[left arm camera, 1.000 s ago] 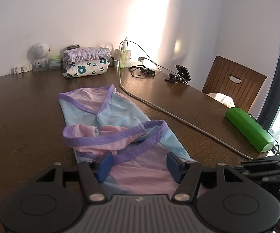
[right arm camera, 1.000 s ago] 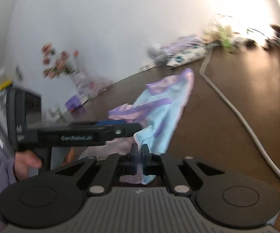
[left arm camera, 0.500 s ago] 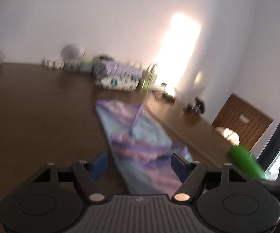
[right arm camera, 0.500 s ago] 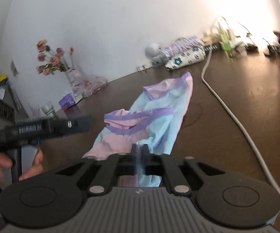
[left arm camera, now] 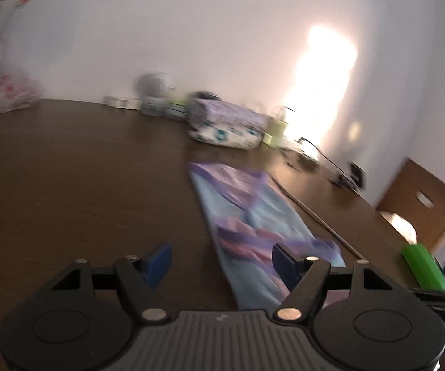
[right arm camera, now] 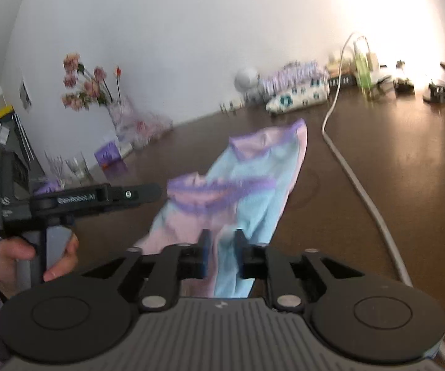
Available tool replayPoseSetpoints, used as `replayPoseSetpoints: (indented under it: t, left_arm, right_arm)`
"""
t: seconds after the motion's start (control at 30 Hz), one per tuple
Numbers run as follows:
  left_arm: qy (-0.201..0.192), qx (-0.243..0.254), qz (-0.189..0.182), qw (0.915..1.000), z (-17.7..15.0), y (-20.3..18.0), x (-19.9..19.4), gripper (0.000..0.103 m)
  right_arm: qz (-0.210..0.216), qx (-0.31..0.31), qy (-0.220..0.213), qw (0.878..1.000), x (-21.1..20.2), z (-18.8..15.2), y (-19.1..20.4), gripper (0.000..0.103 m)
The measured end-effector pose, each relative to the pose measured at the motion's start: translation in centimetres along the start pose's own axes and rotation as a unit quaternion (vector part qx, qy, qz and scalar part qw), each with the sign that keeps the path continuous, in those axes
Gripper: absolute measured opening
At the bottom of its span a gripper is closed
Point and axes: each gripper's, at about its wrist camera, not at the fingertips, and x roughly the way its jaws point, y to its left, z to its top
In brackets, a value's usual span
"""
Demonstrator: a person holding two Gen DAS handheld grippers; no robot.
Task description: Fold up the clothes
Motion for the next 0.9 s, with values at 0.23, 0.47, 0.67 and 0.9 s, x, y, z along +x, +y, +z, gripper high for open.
replayPoseSetpoints:
  t: [0.23, 0.47, 0.67, 0.9]
  left_arm:
    - [0.035, 0.03, -0.04, 0.9981, 1.4, -1.7, 3.1, 0.067]
    - [0.076, 0.034, -0.079, 0.9934, 1.1, -2.2, 5.0, 0.006]
    - [0.07, -0.036, -0.157, 0.9844, 2.2, -0.9, 4.9, 0.004]
    - [0.098, -0.014, -0.118, 0.9881, 1.5, -1.2, 6.9, 0.02]
  right_arm:
    - [-0.021, 0.01, 0.011, 1.0, 3.2, 3.5, -1.7, 0.041]
    - [0.009, 0.013, 0.057, 0.998, 6.5, 4.7, -2.7, 0.008]
    - [0.024, 0.003, 0.022, 0.999, 5.1, 4.9, -1.9, 0.006]
    - [-0.022, -0.018, 0.059, 0.998, 6.6, 4.1, -1.8, 0.021]
